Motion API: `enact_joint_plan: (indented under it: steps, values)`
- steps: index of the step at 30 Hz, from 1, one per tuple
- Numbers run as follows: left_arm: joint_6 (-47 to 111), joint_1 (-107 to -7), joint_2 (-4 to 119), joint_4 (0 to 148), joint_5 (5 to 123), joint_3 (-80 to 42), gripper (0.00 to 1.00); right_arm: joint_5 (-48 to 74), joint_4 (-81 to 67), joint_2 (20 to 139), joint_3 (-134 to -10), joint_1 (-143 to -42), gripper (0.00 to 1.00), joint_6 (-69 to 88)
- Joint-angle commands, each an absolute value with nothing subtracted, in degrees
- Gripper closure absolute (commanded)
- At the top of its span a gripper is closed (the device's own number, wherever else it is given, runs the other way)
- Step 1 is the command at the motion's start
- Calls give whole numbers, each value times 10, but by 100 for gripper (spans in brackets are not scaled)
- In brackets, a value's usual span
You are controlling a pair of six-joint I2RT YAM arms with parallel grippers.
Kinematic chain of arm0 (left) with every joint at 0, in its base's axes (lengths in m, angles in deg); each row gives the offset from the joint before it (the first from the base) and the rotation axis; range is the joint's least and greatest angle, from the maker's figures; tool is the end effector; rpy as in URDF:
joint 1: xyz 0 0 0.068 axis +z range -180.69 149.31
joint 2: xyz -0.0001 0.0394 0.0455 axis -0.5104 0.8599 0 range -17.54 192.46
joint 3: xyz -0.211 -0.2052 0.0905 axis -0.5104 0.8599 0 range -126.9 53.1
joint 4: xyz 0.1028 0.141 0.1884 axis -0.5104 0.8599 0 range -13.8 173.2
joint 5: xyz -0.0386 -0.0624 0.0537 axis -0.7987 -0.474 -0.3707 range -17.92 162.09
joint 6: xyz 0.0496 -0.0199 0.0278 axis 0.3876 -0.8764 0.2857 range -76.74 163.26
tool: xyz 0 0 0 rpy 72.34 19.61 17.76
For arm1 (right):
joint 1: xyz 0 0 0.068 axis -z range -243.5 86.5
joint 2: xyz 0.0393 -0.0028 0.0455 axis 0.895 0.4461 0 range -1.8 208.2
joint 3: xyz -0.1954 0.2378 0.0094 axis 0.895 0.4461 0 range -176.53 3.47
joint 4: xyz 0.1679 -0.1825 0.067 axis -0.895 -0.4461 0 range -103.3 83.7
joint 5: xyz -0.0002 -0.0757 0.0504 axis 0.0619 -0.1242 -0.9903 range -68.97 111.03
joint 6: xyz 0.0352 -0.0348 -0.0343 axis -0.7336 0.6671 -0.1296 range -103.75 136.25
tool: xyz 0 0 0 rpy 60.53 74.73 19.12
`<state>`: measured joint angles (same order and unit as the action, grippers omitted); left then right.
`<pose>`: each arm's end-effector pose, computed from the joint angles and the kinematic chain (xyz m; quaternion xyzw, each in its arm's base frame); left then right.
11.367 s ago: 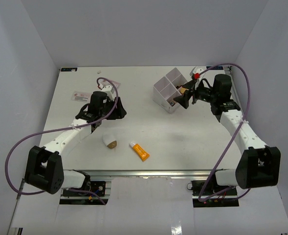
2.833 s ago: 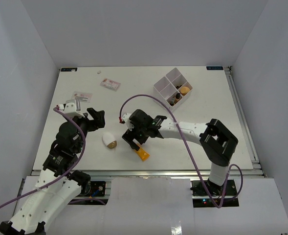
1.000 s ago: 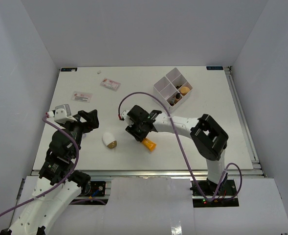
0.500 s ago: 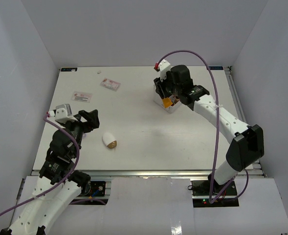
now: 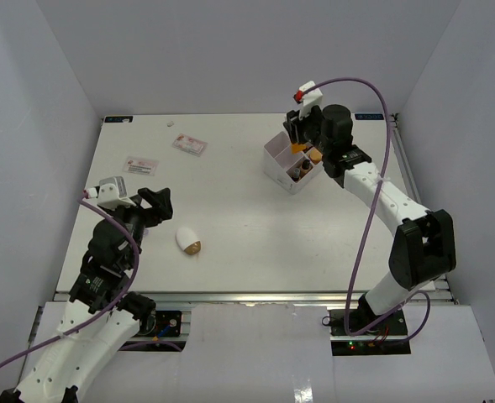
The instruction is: Organize the makeup
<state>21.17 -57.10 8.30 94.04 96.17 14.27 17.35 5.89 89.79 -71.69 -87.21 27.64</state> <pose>0.0839 -0.0213 0.3471 -0.1139 0.7250 -0.1316 0.6663 0.3594 0.1609 0.3945 -0.2416 0.6917 0.0964 0.6737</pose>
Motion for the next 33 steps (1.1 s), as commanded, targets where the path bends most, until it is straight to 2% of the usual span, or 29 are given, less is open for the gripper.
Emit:
enact_joint_plan:
  steps: [1,9,24,33]
  values:
    - [213,-571,89,932,954,146,11,161,205,919,-678,-866,92,249]
    - [213,-571,95,931,952,146,11,156,313,955,-625,-858,92,233]
    - [211,-571,105,932,954,149,11,146,404,1035,-637,-849,92,222]
    - [207,-571,113,935,959,150,11,142,498,1046,-592,-840,91,228]
